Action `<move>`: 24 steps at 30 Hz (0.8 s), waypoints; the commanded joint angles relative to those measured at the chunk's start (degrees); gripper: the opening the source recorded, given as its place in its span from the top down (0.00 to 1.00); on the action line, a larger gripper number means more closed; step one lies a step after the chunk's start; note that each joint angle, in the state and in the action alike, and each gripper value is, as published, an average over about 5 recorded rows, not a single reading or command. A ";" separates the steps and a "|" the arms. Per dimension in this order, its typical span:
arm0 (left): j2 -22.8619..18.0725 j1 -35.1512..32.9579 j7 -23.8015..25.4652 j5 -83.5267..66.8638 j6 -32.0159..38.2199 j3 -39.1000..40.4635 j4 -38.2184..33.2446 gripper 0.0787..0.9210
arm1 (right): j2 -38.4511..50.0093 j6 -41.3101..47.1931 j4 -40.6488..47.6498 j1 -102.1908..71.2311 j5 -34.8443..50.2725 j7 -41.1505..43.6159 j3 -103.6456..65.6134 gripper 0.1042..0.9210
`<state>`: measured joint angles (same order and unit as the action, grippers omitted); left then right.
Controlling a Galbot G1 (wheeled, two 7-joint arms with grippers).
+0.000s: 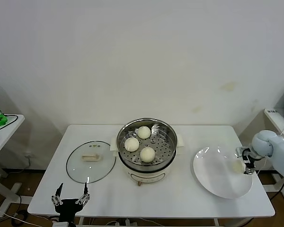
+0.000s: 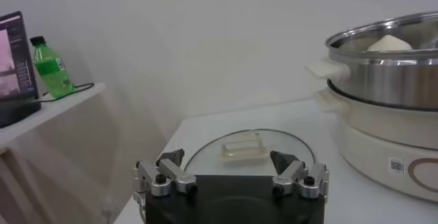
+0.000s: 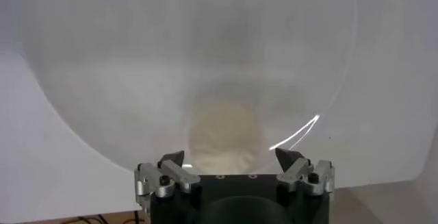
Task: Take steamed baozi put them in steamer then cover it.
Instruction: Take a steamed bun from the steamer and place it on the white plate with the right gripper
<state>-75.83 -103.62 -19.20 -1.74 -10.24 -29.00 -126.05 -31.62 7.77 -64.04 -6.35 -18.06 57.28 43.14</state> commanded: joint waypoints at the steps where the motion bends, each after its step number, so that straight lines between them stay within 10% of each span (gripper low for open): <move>1: -0.04 -0.06 -0.04 0.03 0.00 -0.02 -0.22 0.12 | -0.94 0.11 1.18 -0.74 -0.49 -0.04 -0.74 0.16; 24: 0.24 0.15 -0.05 0.02 0.13 0.22 -0.78 0.12 | 3.63 2.43 -7.34 8.80 6.96 0.98 2.56 0.42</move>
<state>-75.63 -103.52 -19.30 -1.71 -10.12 -28.84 -126.77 -29.64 9.44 -67.35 -3.91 -15.38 58.03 43.70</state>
